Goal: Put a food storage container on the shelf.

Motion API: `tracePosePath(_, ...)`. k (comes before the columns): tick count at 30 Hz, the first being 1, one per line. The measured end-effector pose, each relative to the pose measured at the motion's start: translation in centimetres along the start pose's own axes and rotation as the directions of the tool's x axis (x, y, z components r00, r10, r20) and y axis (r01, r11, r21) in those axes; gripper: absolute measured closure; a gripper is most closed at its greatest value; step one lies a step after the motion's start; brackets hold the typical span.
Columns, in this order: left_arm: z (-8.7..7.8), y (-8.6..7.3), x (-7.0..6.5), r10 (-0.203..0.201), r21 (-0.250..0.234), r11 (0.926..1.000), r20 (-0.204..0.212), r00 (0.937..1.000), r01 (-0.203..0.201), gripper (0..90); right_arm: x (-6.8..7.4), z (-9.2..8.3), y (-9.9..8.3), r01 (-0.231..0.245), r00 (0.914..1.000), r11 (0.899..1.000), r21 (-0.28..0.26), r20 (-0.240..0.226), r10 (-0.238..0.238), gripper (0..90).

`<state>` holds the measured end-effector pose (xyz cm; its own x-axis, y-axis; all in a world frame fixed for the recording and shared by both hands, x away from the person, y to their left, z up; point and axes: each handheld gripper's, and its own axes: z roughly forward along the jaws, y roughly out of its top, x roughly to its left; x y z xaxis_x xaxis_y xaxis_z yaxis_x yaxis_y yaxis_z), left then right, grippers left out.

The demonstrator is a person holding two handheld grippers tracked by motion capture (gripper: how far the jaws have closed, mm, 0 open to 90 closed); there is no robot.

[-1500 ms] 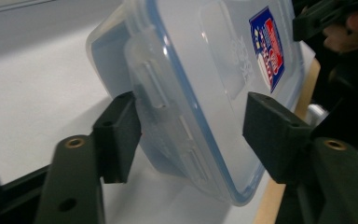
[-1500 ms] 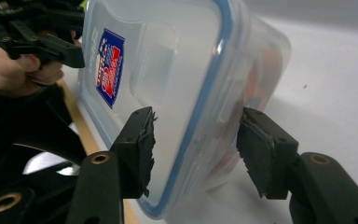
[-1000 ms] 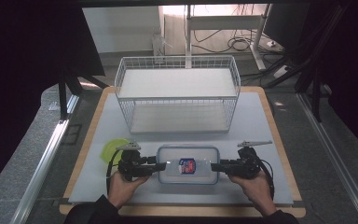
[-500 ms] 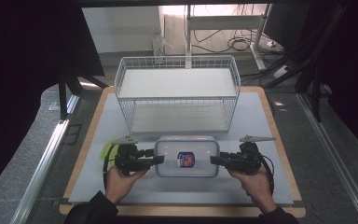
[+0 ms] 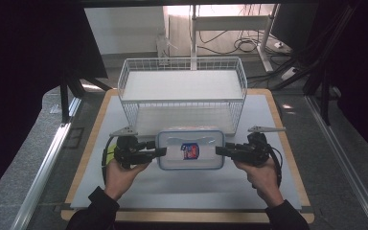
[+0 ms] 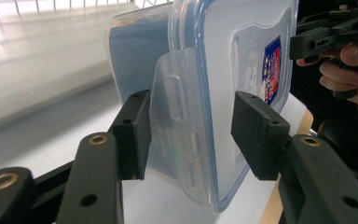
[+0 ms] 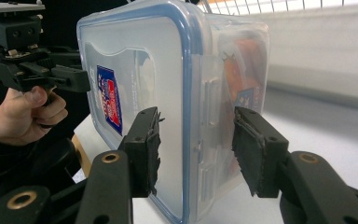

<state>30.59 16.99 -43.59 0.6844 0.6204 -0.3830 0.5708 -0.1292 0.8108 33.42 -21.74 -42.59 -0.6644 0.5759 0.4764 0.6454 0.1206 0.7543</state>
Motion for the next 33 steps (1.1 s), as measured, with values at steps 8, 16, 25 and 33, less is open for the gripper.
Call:
tracePosePath(8, -0.9, 1.9, 0.8, -0.005, -0.026, 0.9996, 0.004, 1.0, 0.005, 48.8, 0.4, 0.4, 2.5, 0.015, 0.9999, 1.0, -0.02, -0.002, -0.015, 52.8)
tracePosePath(16, -1.9, 4.2, 1.4, -0.006, -0.054, 0.9985, -0.001, 1.0, 0.006, 48.9, 1.1, 0.7, 5.5, 0.031, 0.9995, 0.998, -0.049, -0.001, -0.031, 53.0)
tracePosePath(25, -2.6, 7.0, 1.8, 0.007, -0.076, 0.997, -0.006, 1.0, -0.008, 48.9, 1.3, 0.5, 8.2, 0.037, 0.9993, 0.995, -0.092, -0.008, -0.037, 53.3)
tracePosePath(33, -2.9, 9.4, 2.5, 0.018, -0.078, 0.9968, -0.01, 0.9998, -0.019, 49.0, 1.1, 0.6, 10.5, 0.03, 0.9994, 0.993, -0.115, -0.011, -0.031, 53.3)
